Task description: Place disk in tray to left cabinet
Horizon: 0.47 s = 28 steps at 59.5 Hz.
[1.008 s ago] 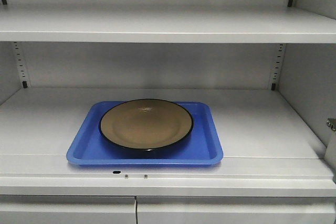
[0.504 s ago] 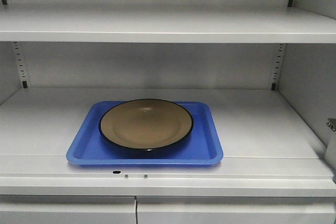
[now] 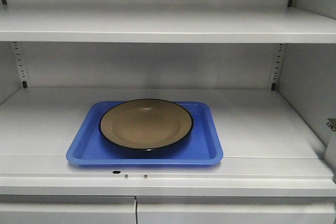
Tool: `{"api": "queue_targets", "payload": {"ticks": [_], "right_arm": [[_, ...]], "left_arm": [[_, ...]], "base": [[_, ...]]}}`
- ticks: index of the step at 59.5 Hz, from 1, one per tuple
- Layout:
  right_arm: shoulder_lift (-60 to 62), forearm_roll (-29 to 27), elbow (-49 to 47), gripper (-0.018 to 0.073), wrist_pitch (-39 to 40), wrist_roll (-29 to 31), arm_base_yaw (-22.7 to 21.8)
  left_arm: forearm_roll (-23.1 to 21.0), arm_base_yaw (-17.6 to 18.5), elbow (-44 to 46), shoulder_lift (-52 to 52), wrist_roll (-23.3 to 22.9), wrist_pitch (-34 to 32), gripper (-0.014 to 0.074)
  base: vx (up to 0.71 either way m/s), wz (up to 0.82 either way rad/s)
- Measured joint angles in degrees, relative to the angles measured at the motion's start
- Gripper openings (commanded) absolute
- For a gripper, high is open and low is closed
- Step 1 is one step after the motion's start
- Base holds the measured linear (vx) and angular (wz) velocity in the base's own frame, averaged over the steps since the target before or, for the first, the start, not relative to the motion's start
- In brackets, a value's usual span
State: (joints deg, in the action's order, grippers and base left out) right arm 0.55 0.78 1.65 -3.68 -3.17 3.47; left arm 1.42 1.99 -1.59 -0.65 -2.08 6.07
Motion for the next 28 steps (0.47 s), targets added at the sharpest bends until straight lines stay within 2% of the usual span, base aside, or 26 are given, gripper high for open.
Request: {"api": "queue_targets", "payload": {"ticks": [28], "right_arm": [[0.0,0.0,0.0,-0.0006,0.0,0.0,0.0]], "left_arm": [[0.0,0.0,0.0,0.0,0.0,0.0,-0.0006]], "base": [[0.0,0.0]]}}
